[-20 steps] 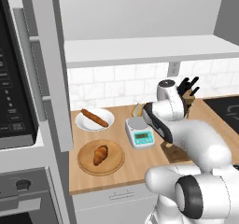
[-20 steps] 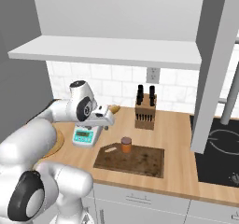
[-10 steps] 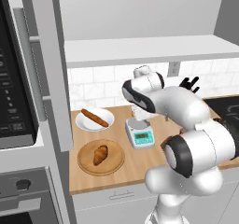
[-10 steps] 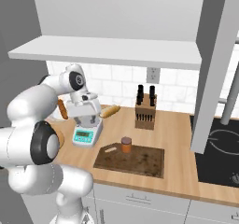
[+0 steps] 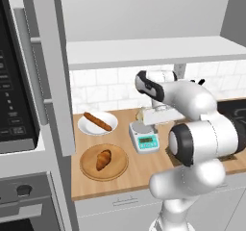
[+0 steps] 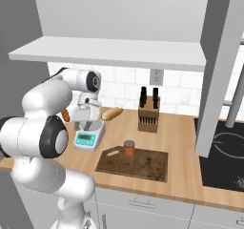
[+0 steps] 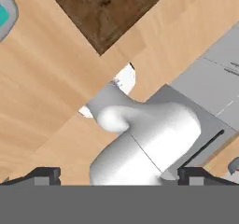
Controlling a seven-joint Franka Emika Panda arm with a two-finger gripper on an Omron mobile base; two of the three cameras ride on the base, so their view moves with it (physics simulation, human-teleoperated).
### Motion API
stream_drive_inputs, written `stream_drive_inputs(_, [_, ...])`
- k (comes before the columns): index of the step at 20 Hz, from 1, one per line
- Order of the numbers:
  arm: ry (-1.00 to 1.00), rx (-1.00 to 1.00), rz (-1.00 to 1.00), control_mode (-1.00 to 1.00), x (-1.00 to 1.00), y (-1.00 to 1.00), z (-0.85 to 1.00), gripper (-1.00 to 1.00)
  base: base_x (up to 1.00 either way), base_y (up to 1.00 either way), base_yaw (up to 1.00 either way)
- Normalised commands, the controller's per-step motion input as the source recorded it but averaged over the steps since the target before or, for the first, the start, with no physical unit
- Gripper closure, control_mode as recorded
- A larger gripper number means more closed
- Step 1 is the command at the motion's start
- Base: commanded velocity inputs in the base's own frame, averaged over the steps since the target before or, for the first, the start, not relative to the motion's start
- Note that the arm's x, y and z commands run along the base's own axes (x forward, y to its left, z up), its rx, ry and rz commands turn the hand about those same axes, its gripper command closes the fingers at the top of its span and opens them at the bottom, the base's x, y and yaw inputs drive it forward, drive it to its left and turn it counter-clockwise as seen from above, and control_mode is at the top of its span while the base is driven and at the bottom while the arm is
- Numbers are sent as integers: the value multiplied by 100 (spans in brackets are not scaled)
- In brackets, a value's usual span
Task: From the different types of pastries on the counter, select a croissant and place it on the cutting board. Then retrieve a jar of jam from the cabinet and place it alongside the croissant on the cutting board.
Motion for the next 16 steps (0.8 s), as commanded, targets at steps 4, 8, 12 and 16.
stream_drive_inputs(4, [16,3,-50,-100,-87,24,0,-100,0,0,0])
stream_drive_inputs(8, [-24,-14,-21,-100,-5,91,-20,-100,0,0,0])
stream_drive_inputs(12, [5,-7,-7,-100,17,54,-15,-100,0,0,0])
stream_drive_inputs(16, [-28,-13,12,-100,38,56,-41,-100,0,0,0])
